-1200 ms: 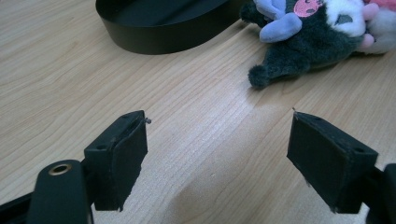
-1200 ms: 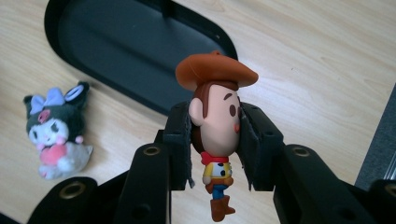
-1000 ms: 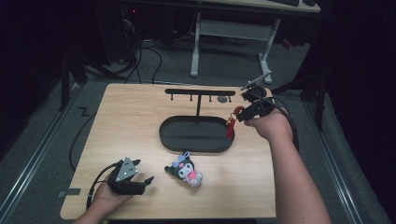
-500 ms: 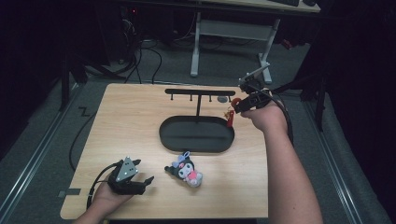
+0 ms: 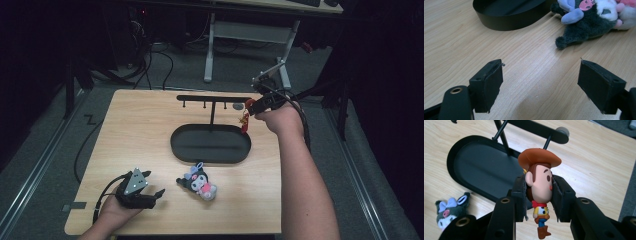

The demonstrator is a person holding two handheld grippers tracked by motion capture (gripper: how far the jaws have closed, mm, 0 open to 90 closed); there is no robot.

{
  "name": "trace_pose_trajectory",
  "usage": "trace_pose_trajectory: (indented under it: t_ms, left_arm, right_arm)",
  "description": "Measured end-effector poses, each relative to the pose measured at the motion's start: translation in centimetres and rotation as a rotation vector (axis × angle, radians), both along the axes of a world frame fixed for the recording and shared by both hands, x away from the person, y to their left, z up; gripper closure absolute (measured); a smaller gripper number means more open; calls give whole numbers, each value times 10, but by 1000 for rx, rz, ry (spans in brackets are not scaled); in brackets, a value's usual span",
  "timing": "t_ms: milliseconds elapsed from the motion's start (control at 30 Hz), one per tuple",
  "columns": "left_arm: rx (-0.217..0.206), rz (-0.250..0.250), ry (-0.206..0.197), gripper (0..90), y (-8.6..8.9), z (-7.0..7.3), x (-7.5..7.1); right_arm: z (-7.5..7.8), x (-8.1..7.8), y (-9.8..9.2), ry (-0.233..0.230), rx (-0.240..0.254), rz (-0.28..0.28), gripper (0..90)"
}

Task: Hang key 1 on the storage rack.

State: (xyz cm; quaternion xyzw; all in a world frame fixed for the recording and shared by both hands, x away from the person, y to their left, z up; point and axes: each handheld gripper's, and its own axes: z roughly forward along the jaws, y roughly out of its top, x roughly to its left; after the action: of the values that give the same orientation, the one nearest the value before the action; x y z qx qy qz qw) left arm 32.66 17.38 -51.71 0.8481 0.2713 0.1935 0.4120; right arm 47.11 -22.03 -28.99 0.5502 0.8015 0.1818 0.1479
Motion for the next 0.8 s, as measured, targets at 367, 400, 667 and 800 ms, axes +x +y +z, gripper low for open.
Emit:
trace_pose_trajectory:
  t_ms: [367, 400, 667, 800]
  left_arm:
    - [7, -3, 2, 206, -1, 0, 0]
    - [8, -4, 1, 206, -1, -1, 0]
    - [9, -2, 3, 206, 0, -1, 1]
    - [9, -3, 3, 207, -1, -1, 1]
  right_arm:
    - [2, 9, 3, 3, -17, 2, 667]
    - [2, 10, 3, 6, -19, 0, 667]
    - [-3, 20, 3, 16, -28, -14, 667]
    - [-8, 23, 0, 22, -30, -27, 667]
